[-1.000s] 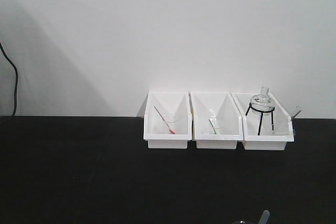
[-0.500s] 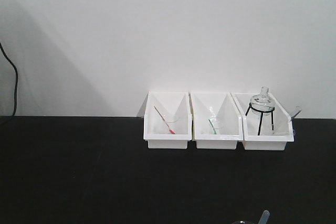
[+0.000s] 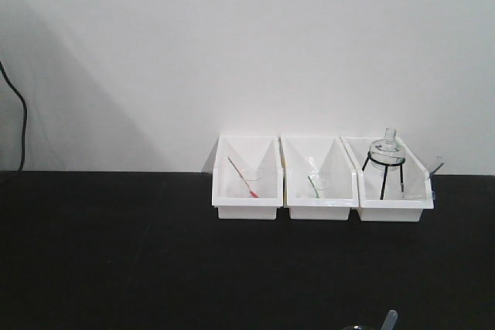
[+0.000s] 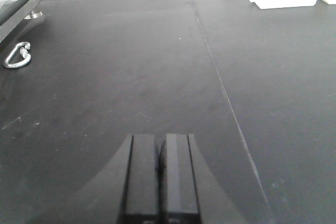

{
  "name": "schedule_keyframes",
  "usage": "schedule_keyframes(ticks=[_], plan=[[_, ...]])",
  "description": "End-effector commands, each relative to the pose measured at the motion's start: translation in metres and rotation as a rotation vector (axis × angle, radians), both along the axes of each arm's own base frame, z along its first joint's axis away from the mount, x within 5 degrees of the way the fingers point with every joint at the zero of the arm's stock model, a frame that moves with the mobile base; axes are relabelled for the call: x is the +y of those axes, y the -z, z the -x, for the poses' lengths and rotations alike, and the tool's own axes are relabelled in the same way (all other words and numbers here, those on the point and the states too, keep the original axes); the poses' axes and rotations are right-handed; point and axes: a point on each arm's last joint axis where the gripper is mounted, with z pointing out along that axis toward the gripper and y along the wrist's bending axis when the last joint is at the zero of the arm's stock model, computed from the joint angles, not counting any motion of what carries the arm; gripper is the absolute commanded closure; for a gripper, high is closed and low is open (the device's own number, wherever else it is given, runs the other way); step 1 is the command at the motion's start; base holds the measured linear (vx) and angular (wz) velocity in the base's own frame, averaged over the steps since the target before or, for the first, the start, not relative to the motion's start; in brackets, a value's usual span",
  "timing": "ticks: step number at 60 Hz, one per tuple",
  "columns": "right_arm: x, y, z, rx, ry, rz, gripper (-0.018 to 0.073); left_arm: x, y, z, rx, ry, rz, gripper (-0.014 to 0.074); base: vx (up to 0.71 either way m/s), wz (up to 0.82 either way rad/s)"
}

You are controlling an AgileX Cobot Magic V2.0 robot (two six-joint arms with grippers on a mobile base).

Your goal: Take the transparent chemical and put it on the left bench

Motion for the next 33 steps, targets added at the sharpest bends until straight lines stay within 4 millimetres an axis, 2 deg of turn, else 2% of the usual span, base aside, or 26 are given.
schedule_keyframes(ticks=[1,33], plan=[[-0.0001,-0.0066,0.0008,-0.095,0.001,-0.006,0.0566,0.0002,-0.0027,0.0015,-0.081,0.001,0.014,0.0600,0.00,0.00],[-0.0001,-0.0066,0.0008,-0.095,0.001,-0.006,0.0566,0.0002,-0.0027,0.0015,-0.081,0.001,0.014,0.0600,0.00,0.00]])
